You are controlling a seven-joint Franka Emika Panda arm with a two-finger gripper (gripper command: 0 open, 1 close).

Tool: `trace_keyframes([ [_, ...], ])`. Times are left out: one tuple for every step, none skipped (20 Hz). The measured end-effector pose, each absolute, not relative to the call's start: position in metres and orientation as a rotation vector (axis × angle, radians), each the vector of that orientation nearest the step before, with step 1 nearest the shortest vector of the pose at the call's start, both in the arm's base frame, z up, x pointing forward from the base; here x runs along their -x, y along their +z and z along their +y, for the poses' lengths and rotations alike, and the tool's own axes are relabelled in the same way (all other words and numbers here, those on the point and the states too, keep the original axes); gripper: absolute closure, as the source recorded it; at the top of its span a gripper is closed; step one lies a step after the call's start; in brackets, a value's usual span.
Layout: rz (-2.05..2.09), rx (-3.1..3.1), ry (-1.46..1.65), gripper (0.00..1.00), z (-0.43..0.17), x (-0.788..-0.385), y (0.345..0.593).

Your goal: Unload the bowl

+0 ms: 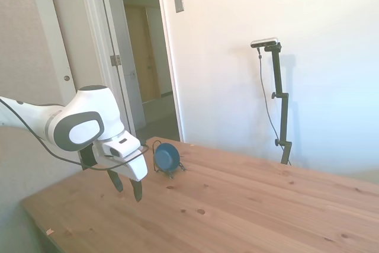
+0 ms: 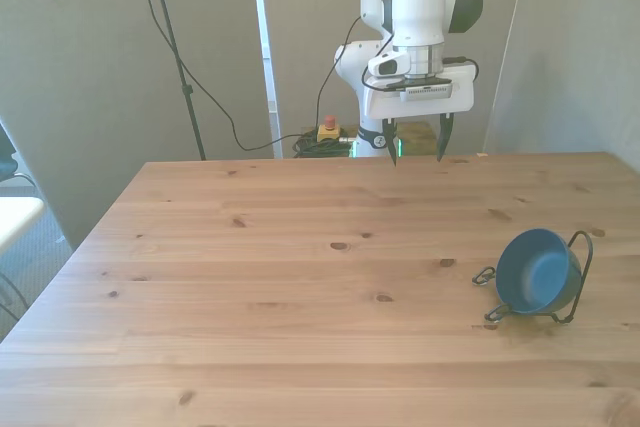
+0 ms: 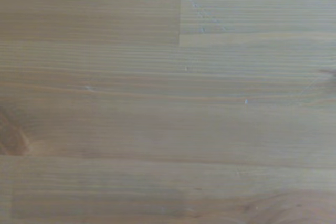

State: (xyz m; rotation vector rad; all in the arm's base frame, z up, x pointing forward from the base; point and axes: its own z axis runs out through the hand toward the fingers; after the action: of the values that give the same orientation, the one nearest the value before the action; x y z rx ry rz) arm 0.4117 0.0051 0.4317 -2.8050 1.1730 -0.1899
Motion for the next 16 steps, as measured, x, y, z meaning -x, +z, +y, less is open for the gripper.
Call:
trace_keyframes([
  [1.174, 2.805, -0.186, 0.0, 0.005, -0.412, 0.431],
  [1.18, 2.808, -0.163, 0.0, 0.003, -0.41, 0.43],
  [1.179, 2.807, -0.159, 0.0, 0.002, -0.41, 0.43],
  [1.175, 2.806, -0.158, 0.0, 0.002, -0.41, 0.43],
  [1.163, 2.807, -0.159, 0.0, 0.001, -0.41, 0.43],
  [1.145, 2.808, -0.162, 0.0, 0.0, -0.411, 0.432],
  [1.131, 2.808, -0.167, 0.0, -0.002, -0.412, 0.434],
  [1.111, 2.806, -0.176, 0.0, -0.003, -0.414, 0.436],
  [1.09, 2.801, -0.192, 0.0, -0.004, -0.418, 0.438],
  [1.074, 2.798, -0.206, 0.0, -0.005, -0.423, 0.438],
  [1.056, 2.798, -0.218, 0.0, -0.006, -0.429, 0.437],
  [1.038, 2.798, -0.229, 0.0, -0.006, -0.436, 0.435],
  [1.013, 2.8, -0.231, 0.0, -0.006, -0.443, 0.432],
  [0.99, 2.798, -0.228, 0.0, -0.004, -0.452, 0.429],
  [0.964, 2.792, -0.227, 0.0, -0.003, -0.46, 0.428],
  [0.936, 2.786, -0.226, 0.0, -0.002, -0.469, 0.428],
])
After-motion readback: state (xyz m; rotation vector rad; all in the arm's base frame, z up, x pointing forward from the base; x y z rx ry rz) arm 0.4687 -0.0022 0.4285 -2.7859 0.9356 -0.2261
